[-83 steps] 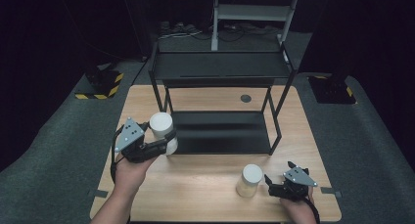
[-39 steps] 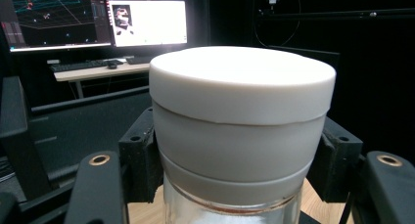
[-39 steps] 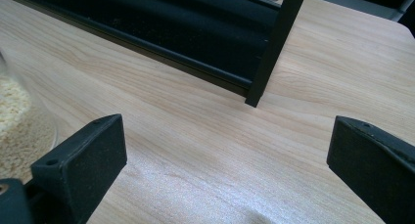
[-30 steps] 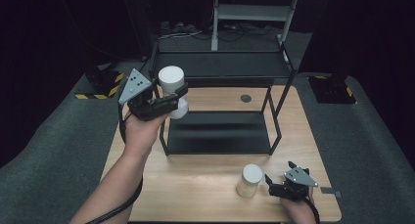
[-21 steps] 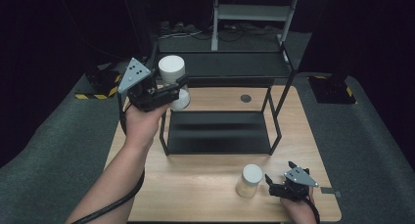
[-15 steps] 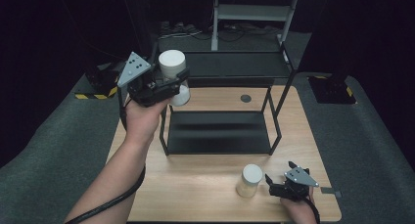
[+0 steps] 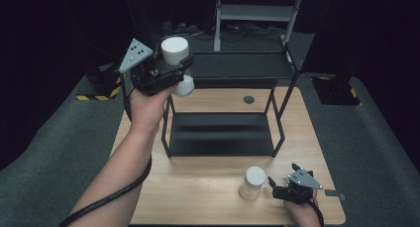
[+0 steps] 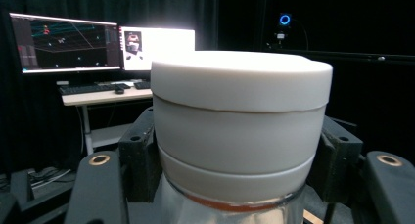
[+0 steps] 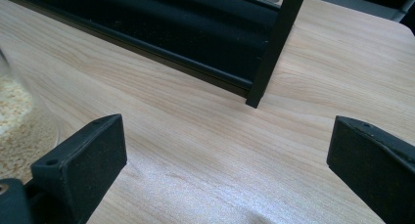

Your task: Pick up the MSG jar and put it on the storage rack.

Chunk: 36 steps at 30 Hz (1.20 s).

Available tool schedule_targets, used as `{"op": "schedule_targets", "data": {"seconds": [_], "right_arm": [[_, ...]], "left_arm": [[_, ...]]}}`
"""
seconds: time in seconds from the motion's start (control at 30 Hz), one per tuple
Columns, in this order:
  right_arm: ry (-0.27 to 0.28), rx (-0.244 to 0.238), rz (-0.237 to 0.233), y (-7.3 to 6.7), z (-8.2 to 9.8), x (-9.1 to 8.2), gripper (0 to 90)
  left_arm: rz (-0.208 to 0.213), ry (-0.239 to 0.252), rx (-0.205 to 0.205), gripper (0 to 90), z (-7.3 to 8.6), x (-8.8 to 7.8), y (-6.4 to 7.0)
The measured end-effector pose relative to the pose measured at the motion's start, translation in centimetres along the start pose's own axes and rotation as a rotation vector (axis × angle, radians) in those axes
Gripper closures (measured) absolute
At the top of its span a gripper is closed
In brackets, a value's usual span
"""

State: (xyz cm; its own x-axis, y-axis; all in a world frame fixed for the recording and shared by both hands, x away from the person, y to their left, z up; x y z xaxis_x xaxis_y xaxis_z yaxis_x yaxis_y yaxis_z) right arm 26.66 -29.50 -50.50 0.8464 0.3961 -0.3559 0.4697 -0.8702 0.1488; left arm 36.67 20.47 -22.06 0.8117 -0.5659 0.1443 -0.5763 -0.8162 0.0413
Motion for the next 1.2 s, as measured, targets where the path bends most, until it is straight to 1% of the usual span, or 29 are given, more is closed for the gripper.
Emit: {"op": "schedule_targets", "data": {"seconds": [0.07, 0.1, 0.17, 0.2, 0.27, 0.3, 0.33, 0.37, 0.5, 0.77, 0.87, 1.2], "right_arm": [[0.000, 0.003, -0.001, 0.0, 0.0, 0.0, 0.2], [0.003, 0.003, -0.001, 0.1, 0.0, 0.0, 0.2], [0.004, 0.004, -0.001, 0.1, 0.0, 0.0, 0.2], [0.007, 0.005, -0.002, 0.1, 0.1, -0.1, 0.2], [0.009, 0.007, -0.002, 0.1, 0.1, -0.1, 0.2], [0.010, 0.008, -0.003, 0.1, 0.1, -0.1, 0.2], [0.009, 0.012, -0.003, 0.2, 0.1, -0.1, 0.2], [0.010, 0.012, -0.003, 0.2, 0.1, -0.1, 0.2], [0.012, 0.011, -0.003, 0.2, 0.1, -0.1, 0.2], [0.012, 0.011, -0.003, 0.2, 0.1, -0.1, 0.2], [0.012, 0.012, -0.004, 0.2, 0.1, -0.1, 0.2], [0.015, 0.015, -0.007, 0.3, 0.2, -0.2, 0.2]], "left_arm": [[-0.001, 0.002, -0.003, 34.3, -0.1, 0.4, -0.1], [-0.007, 0.002, 0.003, 34.3, -0.2, 0.8, -0.1], [-0.010, 0.002, 0.005, 34.3, -0.2, 1.0, -0.1], [-0.016, 0.003, 0.004, 34.3, -0.3, 1.5, -0.1], [-0.018, 0.005, 0.003, 34.3, -0.4, 1.6, -0.1], [-0.027, 0.006, 0.008, 34.3, -0.5, 2.0, -0.2], [-0.027, 0.006, 0.008, 34.3, -0.5, 2.0, -0.2], [-0.034, 0.006, 0.011, 34.3, -0.6, 2.4, -0.2], [-0.047, 0.005, 0.015, 34.3, -0.6, 3.1, -0.4], [-0.070, 0.001, 0.019, 34.3, -0.6, 4.1, -0.9], [-0.082, 0.001, 0.011, 34.3, -0.5, 4.5, -1.1], [-0.109, -0.017, 0.022, 34.3, 0.1, 5.5, -1.5]]}}
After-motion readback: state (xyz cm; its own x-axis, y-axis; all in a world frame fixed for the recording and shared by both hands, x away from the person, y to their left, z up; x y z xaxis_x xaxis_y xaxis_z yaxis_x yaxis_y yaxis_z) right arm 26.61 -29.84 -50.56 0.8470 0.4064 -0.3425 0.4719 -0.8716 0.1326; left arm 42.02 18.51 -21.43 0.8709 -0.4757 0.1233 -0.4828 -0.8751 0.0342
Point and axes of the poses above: each handheld gripper's, and its own axes: x roughly forward along the jaws, z roughly out of its underside, y roughly to its right, the point moved 7 cm from there along x, roughly forward along the jaws, and after that the axes turned 6 degrees about y, right-handed, at the moved point
